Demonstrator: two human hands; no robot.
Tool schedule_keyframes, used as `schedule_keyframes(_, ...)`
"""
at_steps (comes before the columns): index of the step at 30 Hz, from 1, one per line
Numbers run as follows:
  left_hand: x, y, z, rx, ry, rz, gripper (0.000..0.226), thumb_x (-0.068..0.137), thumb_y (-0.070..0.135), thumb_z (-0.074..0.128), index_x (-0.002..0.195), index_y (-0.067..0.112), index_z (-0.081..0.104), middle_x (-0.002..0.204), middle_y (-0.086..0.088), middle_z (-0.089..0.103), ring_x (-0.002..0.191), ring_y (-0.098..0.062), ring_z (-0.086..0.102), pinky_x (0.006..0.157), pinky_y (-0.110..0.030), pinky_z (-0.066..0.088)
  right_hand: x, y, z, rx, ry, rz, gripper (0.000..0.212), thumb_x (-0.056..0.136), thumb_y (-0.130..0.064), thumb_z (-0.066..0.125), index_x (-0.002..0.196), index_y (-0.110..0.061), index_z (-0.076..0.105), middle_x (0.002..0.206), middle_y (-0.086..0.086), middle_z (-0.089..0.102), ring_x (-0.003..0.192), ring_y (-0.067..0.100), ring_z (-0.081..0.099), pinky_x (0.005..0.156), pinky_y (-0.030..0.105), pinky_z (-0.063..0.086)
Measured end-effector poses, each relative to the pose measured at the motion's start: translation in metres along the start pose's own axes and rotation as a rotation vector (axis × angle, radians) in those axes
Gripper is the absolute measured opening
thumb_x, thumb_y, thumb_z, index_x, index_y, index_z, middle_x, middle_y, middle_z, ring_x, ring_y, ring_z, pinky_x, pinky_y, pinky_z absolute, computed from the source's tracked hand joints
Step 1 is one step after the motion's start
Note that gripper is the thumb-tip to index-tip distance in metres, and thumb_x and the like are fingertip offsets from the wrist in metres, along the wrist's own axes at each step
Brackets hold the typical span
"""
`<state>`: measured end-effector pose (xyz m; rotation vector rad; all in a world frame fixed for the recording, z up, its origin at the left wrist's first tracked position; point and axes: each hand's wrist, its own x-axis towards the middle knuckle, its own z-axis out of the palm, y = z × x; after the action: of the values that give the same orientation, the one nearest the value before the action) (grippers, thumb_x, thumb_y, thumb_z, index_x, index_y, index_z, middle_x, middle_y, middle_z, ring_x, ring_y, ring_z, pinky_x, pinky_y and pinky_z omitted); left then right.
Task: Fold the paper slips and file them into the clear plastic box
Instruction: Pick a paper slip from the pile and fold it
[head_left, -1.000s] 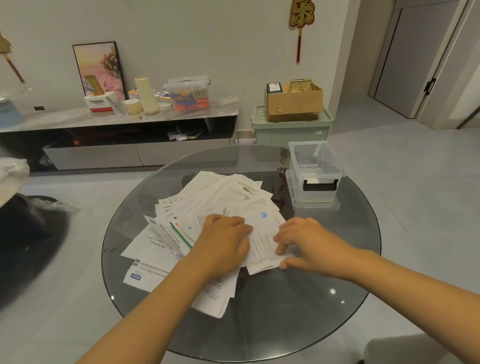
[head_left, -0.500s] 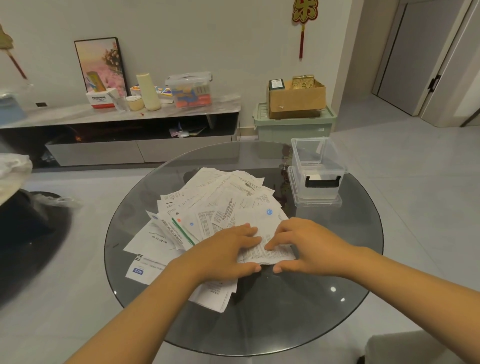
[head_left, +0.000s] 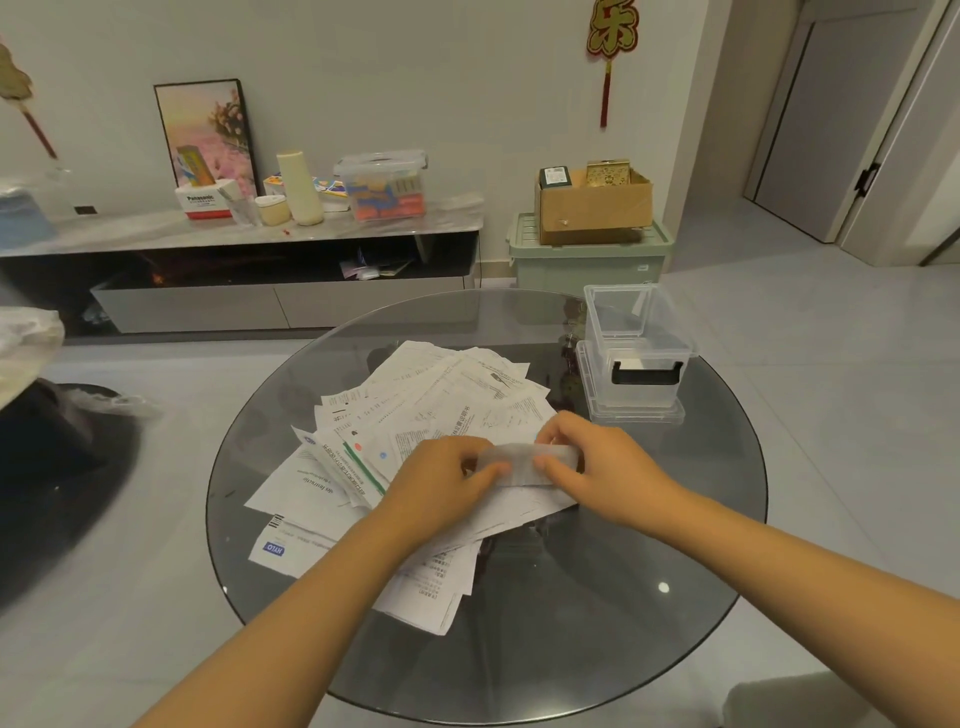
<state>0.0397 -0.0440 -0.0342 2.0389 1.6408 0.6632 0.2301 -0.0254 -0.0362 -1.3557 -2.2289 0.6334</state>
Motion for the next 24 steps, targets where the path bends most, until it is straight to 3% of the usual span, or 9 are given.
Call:
schedule_keyframes(4,0.009,-0.002,0.005,-0.061,0.138,-0.113,0.019,0.087,0.026,0.064,0.105,0.020,0.063,0.087,0.009,0.057,0.071,-0.001,0.048,0.061,-0.009,0.035,0.014,0.006,0.007,0.121,0.066,0.150,0.042,0.086,-0.024,0.064,0.122,-0.022,0.043,0.089,-0.010,0.050,0.067,0.004,0.050,0.061,0.013,0.040)
schedule_keyframes(8,0.013,-0.003,0.010,-0.020,0.124,-0.158,0.059,0.082,0.024,0.070,0.134,0.023,0.042,0.118,0.001,0.046,0.096,-0.015,0.054,0.086,-0.021,0.042,0.022,0.009,0.016,0.119,0.104,0.209,0.063,0.082,-0.020,0.069,0.134,-0.021,0.034,0.093,-0.003,0.052,0.076,0.010,0.051,0.073,0.024,0.044)
schedule_keyframes(11,0.014,-0.004,0.013,0.020,0.093,-0.148,0.068,0.082,0.024,0.070,0.139,0.024,0.034,0.127,0.000,0.039,0.104,-0.020,0.053,0.094,-0.028,0.043,0.025,0.009,0.022,0.024,0.064,0.141,0.067,0.082,-0.022,0.069,0.139,-0.031,0.033,0.108,0.001,0.046,0.082,0.011,0.046,0.078,0.021,0.037)
schedule_keyframes(14,0.014,-0.008,0.011,0.043,0.071,-0.135,0.064,0.083,0.022,0.069,0.138,0.023,0.037,0.129,0.000,0.037,0.103,-0.017,0.052,0.095,-0.028,0.044,0.026,0.009,0.023,-0.063,-0.006,0.141,0.055,0.087,-0.026,0.064,0.138,-0.029,0.042,0.113,-0.001,0.038,0.091,0.013,0.045,0.086,0.021,0.038)
schedule_keyframes(18,0.015,-0.009,0.006,0.105,0.069,-0.126,0.059,0.084,0.021,0.068,0.136,0.022,0.041,0.129,0.003,0.033,0.103,-0.013,0.048,0.088,-0.019,0.038,0.030,0.011,0.019,-0.219,-0.077,0.196,0.056,0.089,-0.037,0.059,0.141,-0.029,0.039,0.129,0.000,0.034,0.122,0.019,0.033,0.104,0.032,0.033)
schedule_keyframes(21,0.014,-0.009,0.005,0.199,0.078,-0.060,0.036,0.086,0.019,0.066,0.120,0.022,0.053,0.120,0.005,0.040,0.099,-0.011,0.047,0.082,-0.017,0.037,0.030,0.011,0.016,-0.350,-0.126,0.158,0.055,0.091,-0.043,0.052,0.142,-0.031,0.036,0.139,-0.004,0.030,0.128,0.020,0.025,0.108,0.034,0.021)
schedule_keyframes(24,0.009,-0.006,0.007,0.282,0.075,0.051,0.014,0.092,0.019,0.056,0.104,0.020,0.063,0.108,0.005,0.050,0.097,-0.014,0.053,0.079,-0.021,0.041,0.023,0.009,0.015,-0.379,-0.104,0.117,0.054,0.092,-0.043,0.050,0.140,-0.023,0.037,0.139,-0.005,0.031,0.126,0.019,0.025,0.106,0.034,0.019)
